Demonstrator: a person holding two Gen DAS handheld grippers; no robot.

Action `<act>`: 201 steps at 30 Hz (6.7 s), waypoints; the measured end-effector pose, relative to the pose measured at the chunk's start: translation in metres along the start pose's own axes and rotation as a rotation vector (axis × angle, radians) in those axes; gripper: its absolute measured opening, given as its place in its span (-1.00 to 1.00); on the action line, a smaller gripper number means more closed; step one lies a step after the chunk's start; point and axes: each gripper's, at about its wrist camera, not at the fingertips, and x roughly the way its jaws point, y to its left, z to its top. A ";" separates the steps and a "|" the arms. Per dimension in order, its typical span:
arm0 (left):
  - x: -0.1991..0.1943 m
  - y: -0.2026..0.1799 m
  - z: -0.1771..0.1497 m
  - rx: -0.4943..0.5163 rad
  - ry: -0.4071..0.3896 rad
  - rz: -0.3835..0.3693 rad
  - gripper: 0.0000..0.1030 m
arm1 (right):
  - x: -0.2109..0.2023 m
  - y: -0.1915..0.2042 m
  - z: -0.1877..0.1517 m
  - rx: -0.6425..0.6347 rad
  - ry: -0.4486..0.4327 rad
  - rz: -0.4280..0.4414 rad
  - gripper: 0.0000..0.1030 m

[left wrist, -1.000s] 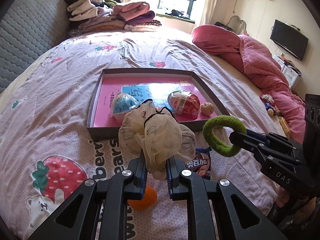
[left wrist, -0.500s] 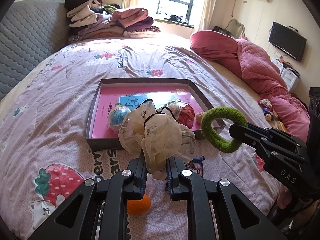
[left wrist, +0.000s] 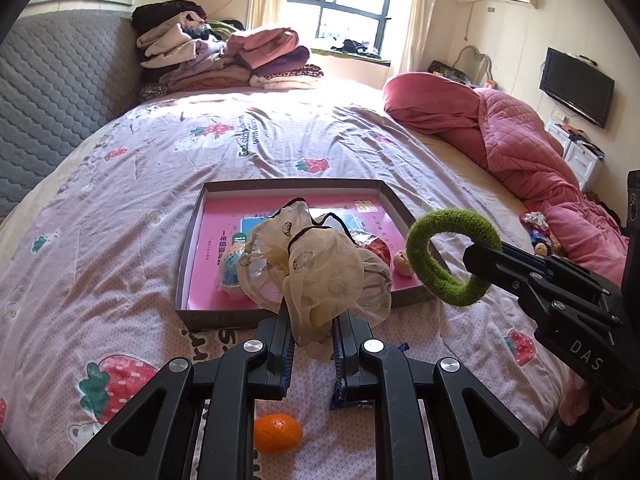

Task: Organize objects
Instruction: 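Lift the scrunchie in left tool while right tool lifts the green ring toward the box, then carry the scrunchie over the box with left tool while right tool carries the green ring, then lower and release the scrunchie from left tool while right tool drops the green ring in, then withdraw both open tools back from the box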

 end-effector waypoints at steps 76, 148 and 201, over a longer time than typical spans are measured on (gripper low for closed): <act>0.131 0.033 0.038 -0.015 0.113 -0.019 -0.58 | 0.131 -0.055 0.008 -0.078 0.113 -0.152 -0.68; 0.079 0.024 0.048 0.006 0.032 0.046 0.47 | 0.092 -0.034 0.024 -0.030 0.059 -0.076 -0.01; -0.003 0.025 0.001 0.027 0.008 0.097 0.48 | 0.030 0.004 -0.016 -0.114 0.043 0.007 0.14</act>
